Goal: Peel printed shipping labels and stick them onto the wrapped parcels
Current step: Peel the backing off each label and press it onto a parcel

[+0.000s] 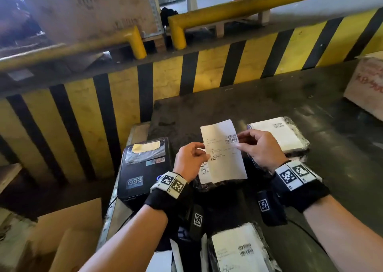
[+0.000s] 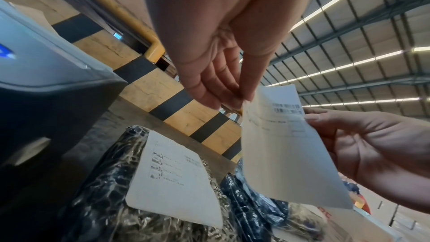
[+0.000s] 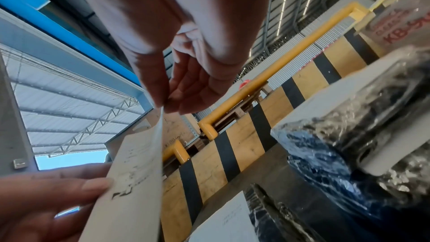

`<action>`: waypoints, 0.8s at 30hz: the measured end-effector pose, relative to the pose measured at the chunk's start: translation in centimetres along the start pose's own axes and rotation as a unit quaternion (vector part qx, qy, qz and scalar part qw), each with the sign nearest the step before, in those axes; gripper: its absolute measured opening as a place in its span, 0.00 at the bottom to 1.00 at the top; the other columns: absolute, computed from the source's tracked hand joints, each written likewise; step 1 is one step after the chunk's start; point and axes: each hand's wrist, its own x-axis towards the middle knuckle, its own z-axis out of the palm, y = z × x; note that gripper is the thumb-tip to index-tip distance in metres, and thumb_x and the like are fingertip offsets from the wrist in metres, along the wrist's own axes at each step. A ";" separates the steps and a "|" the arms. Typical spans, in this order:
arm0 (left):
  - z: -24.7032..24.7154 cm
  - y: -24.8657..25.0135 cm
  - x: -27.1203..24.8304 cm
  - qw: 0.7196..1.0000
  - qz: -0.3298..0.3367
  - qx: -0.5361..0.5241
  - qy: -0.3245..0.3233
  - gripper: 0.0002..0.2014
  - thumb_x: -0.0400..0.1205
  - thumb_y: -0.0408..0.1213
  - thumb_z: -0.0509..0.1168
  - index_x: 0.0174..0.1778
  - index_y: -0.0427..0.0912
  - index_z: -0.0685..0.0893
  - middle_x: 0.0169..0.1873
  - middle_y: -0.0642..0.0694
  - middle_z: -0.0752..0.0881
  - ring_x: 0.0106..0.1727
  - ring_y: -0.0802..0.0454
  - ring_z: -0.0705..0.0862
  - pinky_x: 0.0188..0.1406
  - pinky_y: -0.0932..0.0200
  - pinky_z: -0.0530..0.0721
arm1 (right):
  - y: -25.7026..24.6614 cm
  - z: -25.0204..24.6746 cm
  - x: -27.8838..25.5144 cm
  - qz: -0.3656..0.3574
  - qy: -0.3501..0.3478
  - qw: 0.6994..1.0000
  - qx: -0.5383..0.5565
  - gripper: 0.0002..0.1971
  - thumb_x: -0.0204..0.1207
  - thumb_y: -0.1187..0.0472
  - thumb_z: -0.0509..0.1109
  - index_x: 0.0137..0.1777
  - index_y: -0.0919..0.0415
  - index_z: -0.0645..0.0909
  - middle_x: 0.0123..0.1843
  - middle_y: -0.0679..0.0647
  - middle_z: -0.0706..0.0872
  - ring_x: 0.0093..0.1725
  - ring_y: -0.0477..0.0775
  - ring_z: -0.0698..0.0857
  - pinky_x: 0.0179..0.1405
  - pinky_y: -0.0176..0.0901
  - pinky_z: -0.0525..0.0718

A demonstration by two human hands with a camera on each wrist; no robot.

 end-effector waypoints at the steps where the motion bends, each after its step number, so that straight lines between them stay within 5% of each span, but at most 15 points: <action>1: 0.1 -0.2 0.7 1.000 -0.005 0.013 0.004 0.11 0.76 0.31 0.73 0.53 0.44 0.84 0.38 0.47 0.91 0.45 0.50 0.90 0.56 0.46 0.86 | 0.4 0.3 0.6 0.006 -0.001 1.000 0.000 0.12 0.71 0.59 0.77 0.54 0.57 0.85 0.51 0.52 0.89 0.51 0.51 0.86 0.53 0.40 0.83; 5: 0.2 -1.8 3.4 0.996 -0.030 0.074 0.030 0.10 0.75 0.32 0.73 0.47 0.50 0.83 0.37 0.48 0.90 0.46 0.48 0.89 0.55 0.43 0.86 | 2.3 2.5 3.1 0.028 -0.017 0.999 -0.020 0.13 0.72 0.60 0.76 0.56 0.59 0.85 0.53 0.52 0.88 0.52 0.51 0.85 0.53 0.38 0.81; 11: 0.4 -3.9 5.4 0.985 -0.078 0.139 0.066 0.11 0.77 0.33 0.71 0.54 0.44 0.85 0.39 0.49 0.89 0.49 0.49 0.87 0.57 0.52 0.84 | 4.6 5.0 5.8 0.047 -0.061 0.996 -0.034 0.11 0.72 0.63 0.76 0.54 0.60 0.85 0.54 0.54 0.89 0.52 0.51 0.86 0.53 0.39 0.83; 18: 1.4 -5.8 6.3 0.981 -0.104 0.159 0.039 0.12 0.78 0.32 0.70 0.57 0.41 0.84 0.43 0.46 0.90 0.50 0.51 0.86 0.53 0.59 0.82 | 6.5 5.7 7.2 0.087 -0.109 0.988 -0.063 0.10 0.71 0.63 0.76 0.53 0.58 0.85 0.50 0.50 0.88 0.48 0.47 0.84 0.45 0.34 0.77; 24: 1.5 -6.0 6.6 0.979 -0.106 0.173 0.025 0.13 0.79 0.30 0.69 0.59 0.40 0.83 0.41 0.47 0.88 0.49 0.52 0.85 0.47 0.64 0.78 | 7.7 6.5 7.8 0.092 -0.108 0.987 -0.068 0.10 0.70 0.62 0.77 0.52 0.57 0.86 0.50 0.52 0.90 0.50 0.49 0.86 0.52 0.39 0.82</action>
